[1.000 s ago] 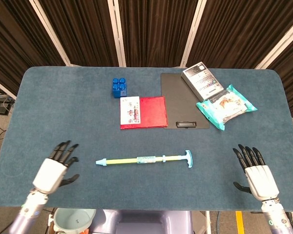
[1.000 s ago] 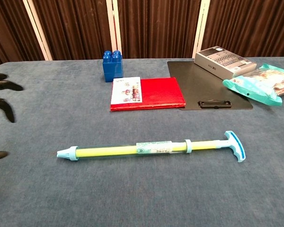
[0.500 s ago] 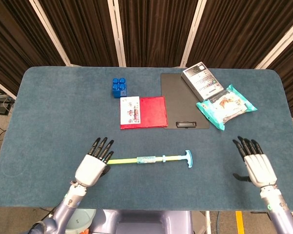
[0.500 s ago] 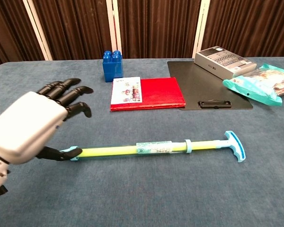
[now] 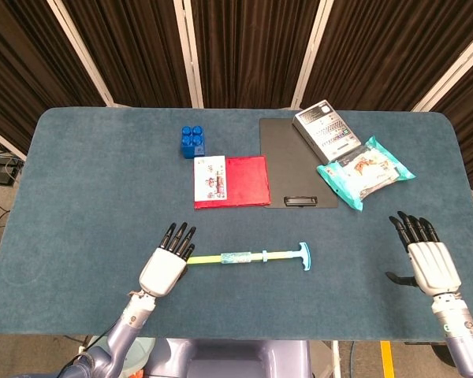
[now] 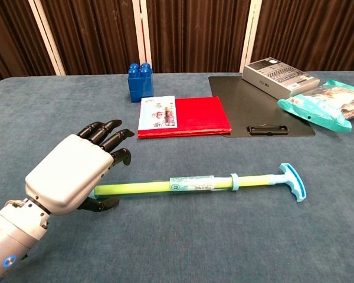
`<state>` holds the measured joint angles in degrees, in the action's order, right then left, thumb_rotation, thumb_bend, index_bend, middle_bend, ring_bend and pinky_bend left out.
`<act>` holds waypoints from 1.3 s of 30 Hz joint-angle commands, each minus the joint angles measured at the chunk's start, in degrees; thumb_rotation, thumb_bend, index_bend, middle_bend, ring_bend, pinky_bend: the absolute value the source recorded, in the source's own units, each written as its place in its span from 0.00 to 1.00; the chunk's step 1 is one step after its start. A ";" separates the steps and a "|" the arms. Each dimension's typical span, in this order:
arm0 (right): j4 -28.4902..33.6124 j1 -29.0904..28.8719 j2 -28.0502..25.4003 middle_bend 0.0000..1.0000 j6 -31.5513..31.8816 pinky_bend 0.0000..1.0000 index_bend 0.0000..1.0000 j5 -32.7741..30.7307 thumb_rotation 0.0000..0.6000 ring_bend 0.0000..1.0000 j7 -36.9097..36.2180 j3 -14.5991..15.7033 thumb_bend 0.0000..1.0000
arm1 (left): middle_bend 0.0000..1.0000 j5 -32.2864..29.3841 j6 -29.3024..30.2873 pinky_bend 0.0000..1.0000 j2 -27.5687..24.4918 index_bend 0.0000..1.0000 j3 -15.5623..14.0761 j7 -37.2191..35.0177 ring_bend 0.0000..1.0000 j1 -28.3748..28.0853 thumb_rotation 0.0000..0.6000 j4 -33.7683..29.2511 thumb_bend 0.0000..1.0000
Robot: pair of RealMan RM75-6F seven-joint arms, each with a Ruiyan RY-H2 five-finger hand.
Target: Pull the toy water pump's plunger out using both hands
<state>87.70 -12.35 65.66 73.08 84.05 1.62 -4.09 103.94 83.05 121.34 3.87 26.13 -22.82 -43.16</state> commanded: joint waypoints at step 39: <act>-0.21 -0.71 0.84 0.00 -0.86 0.05 0.01 -1.49 1.00 0.00 1.74 0.41 0.00 | 0.28 -8.41 -0.67 0.14 6.53 0.73 1.67 -4.58 0.11 -4.17 1.00 12.54 0.49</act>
<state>87.47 -13.06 66.43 72.23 82.48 3.27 -3.76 95.11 81.18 127.44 5.78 22.43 -26.71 -31.19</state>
